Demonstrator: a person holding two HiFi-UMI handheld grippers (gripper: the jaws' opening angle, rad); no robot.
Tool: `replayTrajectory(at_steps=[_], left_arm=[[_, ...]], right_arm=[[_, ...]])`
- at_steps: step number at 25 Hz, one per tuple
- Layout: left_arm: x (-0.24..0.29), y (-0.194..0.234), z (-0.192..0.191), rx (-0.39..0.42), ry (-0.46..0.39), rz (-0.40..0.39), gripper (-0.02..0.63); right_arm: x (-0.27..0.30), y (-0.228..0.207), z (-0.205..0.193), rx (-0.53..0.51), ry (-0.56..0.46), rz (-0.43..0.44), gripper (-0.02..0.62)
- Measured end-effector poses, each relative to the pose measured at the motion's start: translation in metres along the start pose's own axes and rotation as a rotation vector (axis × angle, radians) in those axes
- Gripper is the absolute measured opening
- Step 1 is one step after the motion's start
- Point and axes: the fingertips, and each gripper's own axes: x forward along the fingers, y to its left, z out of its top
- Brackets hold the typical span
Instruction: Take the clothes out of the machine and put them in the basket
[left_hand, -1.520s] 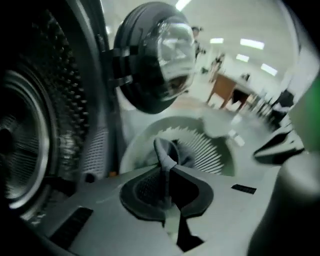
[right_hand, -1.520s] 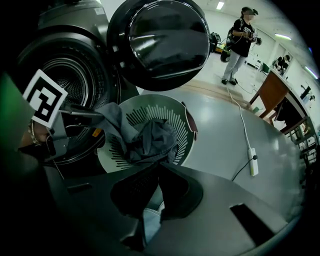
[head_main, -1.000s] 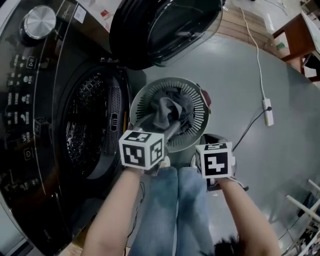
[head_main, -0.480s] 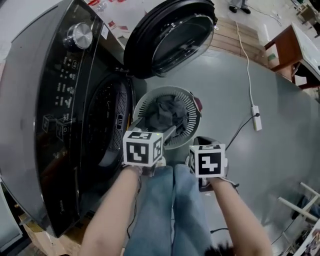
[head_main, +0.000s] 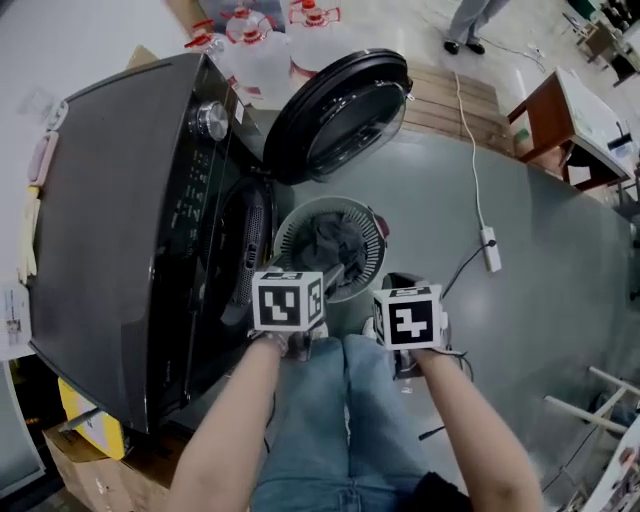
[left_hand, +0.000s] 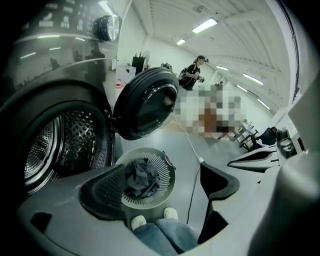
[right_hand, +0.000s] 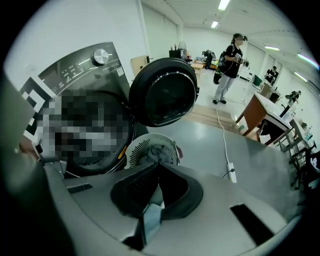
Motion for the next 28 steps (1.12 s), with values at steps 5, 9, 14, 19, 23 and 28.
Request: replayTrajectory(at_steps=[5,9,14,19,23,28], left_arm=[[-0.042,-0.015,0.019,0.037,-0.014,0.028,0.453],[-0.071,-0.013,0.032,0.046,-0.019,0.090,0.415],[-0.106,-0.018,0.043,0.075,-0.052,0.118,0.396],[-0.140,-0.022,0.049,0.148,-0.037,0.162,0.393],[-0.165,-0.024,0.057,0.152,-0.051,0.186,0.390],[-0.184,-0.033,0.067,0.116,-0.086,0.180,0.383]], right_arm=[[-0.045,-0.002,0.018,-0.012,-0.031,-0.007,0.002],[-0.077,-0.007,0.035,-0.011,-0.079,-0.024,0.002],[-0.116,-0.007,0.040,0.002,-0.108,-0.027,0.002],[-0.146,-0.007,0.057,-0.012,-0.139,-0.027,0.002],[-0.170,-0.001,0.074,-0.026,-0.172,-0.006,0.002],[-0.194,0.009,0.084,-0.003,-0.192,0.062,0.002]])
